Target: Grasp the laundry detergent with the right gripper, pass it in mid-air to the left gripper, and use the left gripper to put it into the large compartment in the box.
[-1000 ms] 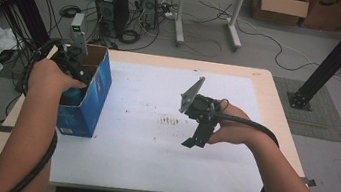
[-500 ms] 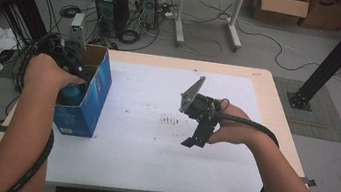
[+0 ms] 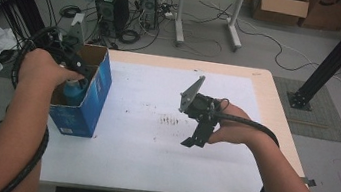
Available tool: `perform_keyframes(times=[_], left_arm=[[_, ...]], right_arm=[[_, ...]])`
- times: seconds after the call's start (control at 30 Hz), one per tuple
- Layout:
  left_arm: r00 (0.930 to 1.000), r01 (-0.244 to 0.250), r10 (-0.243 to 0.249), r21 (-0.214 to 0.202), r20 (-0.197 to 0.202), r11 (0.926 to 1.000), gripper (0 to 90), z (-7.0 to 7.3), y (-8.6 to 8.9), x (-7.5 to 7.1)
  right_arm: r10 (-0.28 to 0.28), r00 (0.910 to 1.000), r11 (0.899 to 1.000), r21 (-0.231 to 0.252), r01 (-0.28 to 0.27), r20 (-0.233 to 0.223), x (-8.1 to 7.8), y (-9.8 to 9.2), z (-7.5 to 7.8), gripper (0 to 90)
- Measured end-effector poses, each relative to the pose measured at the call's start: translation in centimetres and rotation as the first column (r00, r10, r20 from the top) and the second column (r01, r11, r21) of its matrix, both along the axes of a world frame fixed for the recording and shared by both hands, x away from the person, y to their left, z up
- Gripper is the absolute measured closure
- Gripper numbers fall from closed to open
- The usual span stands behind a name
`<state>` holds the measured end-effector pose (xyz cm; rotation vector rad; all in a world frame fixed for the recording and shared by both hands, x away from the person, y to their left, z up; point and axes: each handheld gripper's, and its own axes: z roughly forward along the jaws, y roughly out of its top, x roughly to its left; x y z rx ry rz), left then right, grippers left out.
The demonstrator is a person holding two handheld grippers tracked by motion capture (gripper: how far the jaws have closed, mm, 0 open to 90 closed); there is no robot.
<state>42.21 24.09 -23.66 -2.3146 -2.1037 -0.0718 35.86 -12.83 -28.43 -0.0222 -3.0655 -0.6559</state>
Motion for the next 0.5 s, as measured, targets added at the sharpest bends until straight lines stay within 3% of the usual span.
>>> perform_keyframes(times=[0.5], left_arm=[[0.9938, 0.105, -0.106, 0.036, 0.032, 0.9938, 9.1, 2.4, -1.7, -0.3]], right_arm=[[-0.008, 1.0000, 1.000, -0.001, 0.008, -0.005, 0.2, -0.1, -0.2, 0.0]])
